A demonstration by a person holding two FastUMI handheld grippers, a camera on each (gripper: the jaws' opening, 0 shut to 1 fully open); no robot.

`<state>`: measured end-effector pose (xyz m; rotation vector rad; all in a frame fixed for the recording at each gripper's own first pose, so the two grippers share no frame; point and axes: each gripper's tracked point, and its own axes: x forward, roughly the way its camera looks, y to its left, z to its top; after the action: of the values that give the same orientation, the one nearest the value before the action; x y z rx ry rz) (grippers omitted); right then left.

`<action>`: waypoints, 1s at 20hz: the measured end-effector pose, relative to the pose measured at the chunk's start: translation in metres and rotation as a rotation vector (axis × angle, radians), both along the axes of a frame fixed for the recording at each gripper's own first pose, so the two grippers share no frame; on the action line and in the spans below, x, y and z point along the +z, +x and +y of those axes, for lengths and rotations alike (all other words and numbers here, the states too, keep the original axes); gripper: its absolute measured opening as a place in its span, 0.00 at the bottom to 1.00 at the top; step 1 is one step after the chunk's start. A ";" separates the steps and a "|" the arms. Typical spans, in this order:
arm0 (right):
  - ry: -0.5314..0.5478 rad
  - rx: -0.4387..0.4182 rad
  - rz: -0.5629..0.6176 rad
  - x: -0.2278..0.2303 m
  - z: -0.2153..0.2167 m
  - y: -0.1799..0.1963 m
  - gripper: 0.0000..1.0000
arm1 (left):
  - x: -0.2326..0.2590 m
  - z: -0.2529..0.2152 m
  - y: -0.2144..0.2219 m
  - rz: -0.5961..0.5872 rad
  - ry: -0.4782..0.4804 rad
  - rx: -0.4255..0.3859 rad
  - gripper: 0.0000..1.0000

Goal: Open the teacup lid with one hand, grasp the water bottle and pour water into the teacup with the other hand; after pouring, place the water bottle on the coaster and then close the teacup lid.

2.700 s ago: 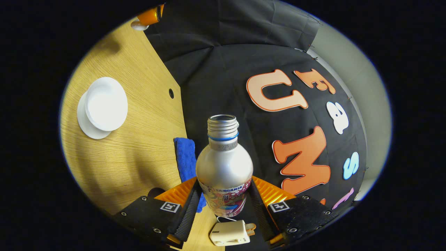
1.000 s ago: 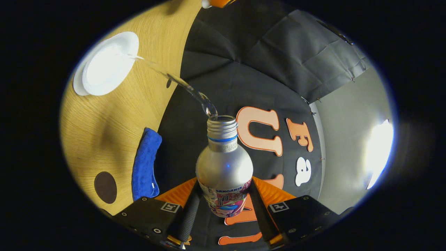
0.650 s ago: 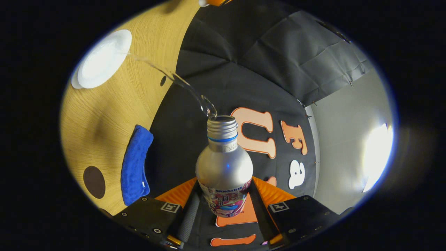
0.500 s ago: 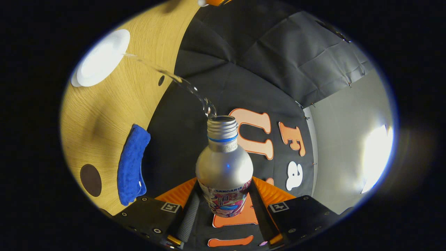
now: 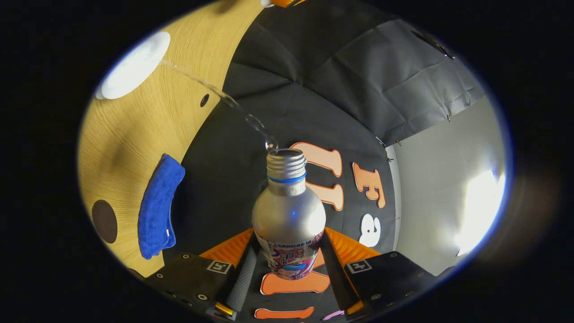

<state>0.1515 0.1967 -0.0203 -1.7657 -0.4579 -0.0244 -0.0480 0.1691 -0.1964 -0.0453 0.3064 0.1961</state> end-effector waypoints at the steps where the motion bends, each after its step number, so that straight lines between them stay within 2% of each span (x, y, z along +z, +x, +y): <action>1: -0.008 0.003 0.004 -0.002 0.002 0.000 0.77 | 0.000 0.000 0.000 0.001 -0.002 0.000 0.29; 18: -0.147 0.089 0.040 -0.052 0.030 -0.013 0.77 | 0.003 0.001 -0.007 -0.010 -0.010 0.006 0.28; 19: -0.148 0.090 0.046 -0.056 0.030 -0.014 0.77 | 0.004 0.000 -0.008 -0.011 -0.009 0.006 0.32; 20: -0.149 0.095 0.051 -0.060 0.032 -0.015 0.78 | 0.003 0.000 -0.008 -0.010 -0.008 0.005 0.28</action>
<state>0.1366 0.2288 -0.0800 -1.8838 -0.5163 0.1246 -0.0561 0.1689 -0.1934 -0.0547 0.2966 0.1998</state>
